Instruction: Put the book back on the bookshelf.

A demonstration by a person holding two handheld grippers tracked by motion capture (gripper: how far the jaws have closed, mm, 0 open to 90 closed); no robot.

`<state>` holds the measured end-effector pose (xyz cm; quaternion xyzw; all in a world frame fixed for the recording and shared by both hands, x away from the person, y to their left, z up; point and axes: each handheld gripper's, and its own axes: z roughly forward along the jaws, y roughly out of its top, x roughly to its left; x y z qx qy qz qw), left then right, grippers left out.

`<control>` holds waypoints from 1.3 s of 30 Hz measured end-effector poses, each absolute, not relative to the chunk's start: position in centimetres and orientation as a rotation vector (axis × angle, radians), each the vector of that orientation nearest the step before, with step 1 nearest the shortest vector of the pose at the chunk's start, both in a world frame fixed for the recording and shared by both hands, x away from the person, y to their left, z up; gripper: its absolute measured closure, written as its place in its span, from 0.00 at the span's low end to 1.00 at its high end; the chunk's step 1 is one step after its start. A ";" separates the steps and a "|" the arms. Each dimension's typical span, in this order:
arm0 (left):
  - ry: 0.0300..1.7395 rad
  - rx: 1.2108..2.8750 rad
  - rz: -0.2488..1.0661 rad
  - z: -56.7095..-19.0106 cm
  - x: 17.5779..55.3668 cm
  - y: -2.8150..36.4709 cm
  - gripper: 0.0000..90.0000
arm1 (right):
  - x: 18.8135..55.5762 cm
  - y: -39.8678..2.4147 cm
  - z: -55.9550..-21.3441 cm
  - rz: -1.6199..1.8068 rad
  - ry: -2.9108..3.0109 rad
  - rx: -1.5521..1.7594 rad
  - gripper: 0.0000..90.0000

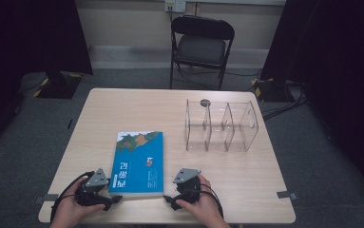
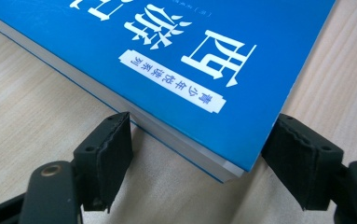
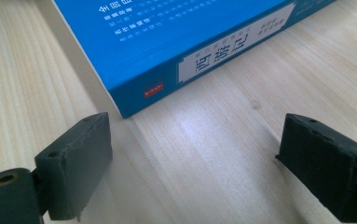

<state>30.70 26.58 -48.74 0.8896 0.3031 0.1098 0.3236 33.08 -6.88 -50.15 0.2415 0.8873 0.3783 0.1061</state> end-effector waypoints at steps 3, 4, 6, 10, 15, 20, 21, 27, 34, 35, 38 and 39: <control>0.811 2.337 0.286 -48.6 30.7 26.5 0.28 | 33.1 -6.9 -50.1 1.113 2.613 0.712 0.10; 0.814 2.336 0.285 -48.6 30.7 26.4 0.28 | 33.1 -6.9 -50.1 1.113 2.613 0.712 0.10; 0.814 2.346 0.292 -48.5 30.7 26.4 0.29 | 33.1 -6.9 -50.1 1.115 2.614 0.712 0.10; 0.820 2.358 0.282 -48.3 30.8 26.3 0.29 | 33.1 -6.9 -50.1 1.113 2.613 0.712 0.10; 0.825 2.364 0.286 -47.9 30.7 26.2 0.29 | 33.1 -6.9 -50.1 1.113 2.613 0.712 0.10; 0.829 2.345 0.287 -47.3 30.7 26.2 0.30 | 33.1 -6.9 -50.1 1.113 2.613 0.712 0.10; 0.833 2.339 0.287 -47.3 30.6 26.2 0.30 | 33.1 -6.9 -50.1 1.113 2.613 0.712 0.10; 0.829 2.319 0.296 -46.5 30.6 26.3 0.30 | 33.1 -6.9 -50.1 1.113 2.613 0.712 0.10; 0.839 2.306 0.282 -46.2 30.7 26.3 0.31 | 33.1 -6.9 -50.1 1.113 2.614 0.712 0.10; 0.839 2.306 0.279 -46.2 30.7 26.3 0.31 | 33.1 -6.9 -50.1 1.111 2.614 0.716 0.10; 0.842 2.302 0.281 -46.1 30.8 26.3 0.31 | 33.1 -6.9 -50.1 1.114 2.613 0.711 0.10; 0.838 2.306 0.284 -46.1 30.8 26.4 0.31 | 33.1 -6.9 -50.1 1.114 2.613 0.712 0.10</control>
